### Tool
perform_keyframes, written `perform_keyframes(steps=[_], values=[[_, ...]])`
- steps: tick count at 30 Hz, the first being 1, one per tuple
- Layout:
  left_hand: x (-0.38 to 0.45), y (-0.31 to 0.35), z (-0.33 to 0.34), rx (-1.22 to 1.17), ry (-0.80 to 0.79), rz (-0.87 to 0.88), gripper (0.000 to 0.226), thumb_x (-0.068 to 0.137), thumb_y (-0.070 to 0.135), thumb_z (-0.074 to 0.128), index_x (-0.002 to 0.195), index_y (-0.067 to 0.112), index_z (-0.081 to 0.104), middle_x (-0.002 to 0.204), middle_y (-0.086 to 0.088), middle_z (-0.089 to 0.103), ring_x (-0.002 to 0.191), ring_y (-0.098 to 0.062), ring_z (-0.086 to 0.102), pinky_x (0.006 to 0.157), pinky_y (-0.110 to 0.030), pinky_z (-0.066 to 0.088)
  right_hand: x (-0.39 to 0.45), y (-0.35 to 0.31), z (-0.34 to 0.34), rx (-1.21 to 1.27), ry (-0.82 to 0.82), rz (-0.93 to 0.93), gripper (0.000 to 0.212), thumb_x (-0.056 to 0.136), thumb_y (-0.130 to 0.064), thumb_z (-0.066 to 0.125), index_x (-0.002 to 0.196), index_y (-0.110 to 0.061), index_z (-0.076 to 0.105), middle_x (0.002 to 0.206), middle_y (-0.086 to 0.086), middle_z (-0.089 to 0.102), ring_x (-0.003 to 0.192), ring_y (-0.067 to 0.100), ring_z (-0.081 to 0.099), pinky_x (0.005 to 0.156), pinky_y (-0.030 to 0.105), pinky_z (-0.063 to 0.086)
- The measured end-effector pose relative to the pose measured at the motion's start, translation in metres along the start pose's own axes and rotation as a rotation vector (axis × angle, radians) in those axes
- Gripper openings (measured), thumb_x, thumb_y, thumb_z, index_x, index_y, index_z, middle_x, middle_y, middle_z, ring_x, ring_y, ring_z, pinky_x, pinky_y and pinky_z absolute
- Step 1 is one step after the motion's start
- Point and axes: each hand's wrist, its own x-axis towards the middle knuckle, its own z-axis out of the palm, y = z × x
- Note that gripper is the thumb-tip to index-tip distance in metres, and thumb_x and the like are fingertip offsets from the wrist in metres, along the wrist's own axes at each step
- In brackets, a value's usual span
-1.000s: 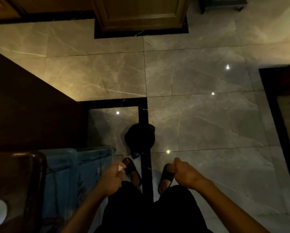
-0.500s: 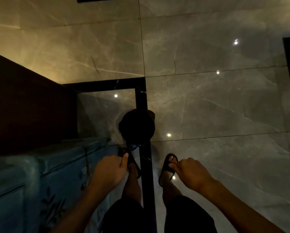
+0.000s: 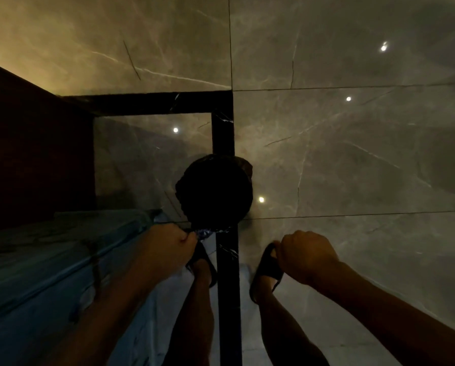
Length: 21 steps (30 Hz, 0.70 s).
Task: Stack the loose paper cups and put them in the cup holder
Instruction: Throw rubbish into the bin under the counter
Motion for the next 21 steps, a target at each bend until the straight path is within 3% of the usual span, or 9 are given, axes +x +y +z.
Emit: perform_keyframes(steps=[2,4,7,9,11,13,15,17,21], values=[[0.018,-0.007,0.01,-0.07,-0.01,-0.06,0.068,0.097,0.013,0.061,0.041,0.021,0.023,0.034,0.002,0.024,0.035,-0.006,0.024,0.04,-0.022,0.024,0.023,-0.001,0.004,-0.027,0.049,0.012,0.03,0.1,-0.039,0.043,0.108,-0.018,0.063,0.088,0.002,0.065,0.073,0.021,0.06,0.061,0.031,0.04],[0.037,-0.018,0.022,-0.134,0.004,-0.096,0.065,0.094,0.013,0.061,0.042,0.022,0.023,0.036,0.004,0.024,0.034,-0.008,0.023,0.039,-0.023,0.02,0.049,-0.001,0.013,0.0,0.096,0.068,0.034,0.103,-0.04,0.035,0.106,-0.016,0.058,0.083,0.001,0.06,0.068,0.019,0.054,0.061,0.032,0.038],[0.058,-0.027,0.036,-0.169,0.032,-0.115,0.049,0.093,0.023,0.053,0.047,0.026,0.038,0.044,0.007,0.039,0.042,-0.01,0.04,0.044,-0.024,0.033,0.089,0.003,0.026,0.065,0.111,0.147,0.032,0.103,-0.04,0.035,0.096,-0.017,0.056,0.075,-0.001,0.048,0.063,0.017,0.047,0.06,0.031,0.037],[0.072,-0.034,0.047,-0.242,0.037,-0.099,0.037,0.096,0.01,0.045,0.06,0.01,0.052,0.057,-0.009,0.051,0.055,-0.023,0.055,0.051,-0.028,0.04,0.119,0.007,0.037,0.209,0.112,0.214,0.032,0.103,-0.041,0.035,0.084,-0.019,0.049,0.077,0.002,0.05,0.059,0.014,0.043,0.059,0.03,0.034],[0.089,-0.047,0.06,-0.225,0.002,-0.134,0.028,0.102,0.002,0.042,0.076,0.0,0.054,0.073,-0.02,0.054,0.069,-0.026,0.055,0.06,-0.033,0.036,0.146,0.008,0.046,0.383,0.111,0.287,0.036,0.103,-0.044,0.035,0.081,-0.018,0.045,0.082,0.004,0.052,0.063,0.016,0.043,0.062,0.03,0.034],[0.102,-0.06,0.075,-0.165,-0.054,-0.074,0.027,0.104,0.002,0.04,0.079,0.007,0.048,0.076,-0.015,0.05,0.07,-0.023,0.049,0.063,-0.037,0.036,0.172,0.005,0.053,0.473,0.122,0.312,0.041,0.103,-0.047,0.035,0.083,-0.014,0.049,0.091,0.009,0.06,0.068,0.018,0.046,0.064,0.03,0.035],[0.109,-0.061,0.084,-0.185,-0.145,-0.049,0.034,0.104,0.0,0.039,0.077,0.019,0.039,0.073,-0.001,0.04,0.064,-0.011,0.038,0.062,-0.021,0.038,0.192,-0.001,0.056,0.515,0.12,0.307,0.047,0.102,-0.052,0.035,0.097,-0.01,0.057,0.098,0.012,0.061,0.078,0.025,0.052,0.069,0.032,0.038],[0.115,-0.061,0.09,-0.243,-0.167,-0.004,0.03,0.102,-0.01,0.038,0.081,0.012,0.04,0.074,0.001,0.035,0.064,-0.008,0.032,0.062,-0.014,0.034,0.206,-0.005,0.059,0.546,0.105,0.309,0.049,0.102,-0.052,0.035,0.109,-0.008,0.056,0.096,0.01,0.055,0.083,0.027,0.053,0.072,0.033,0.039],[0.127,-0.065,0.099,-0.272,-0.188,0.018,0.02,0.101,-0.004,0.047,0.106,0.012,0.037,0.08,0.001,0.044,0.065,-0.005,0.042,0.054,-0.012,0.038,0.221,-0.006,0.063,0.529,0.083,0.266,0.033,0.104,-0.043,0.037,0.1,-0.013,0.051,0.09,0.005,0.052,0.077,0.021,0.049,0.069,0.032,0.039]])
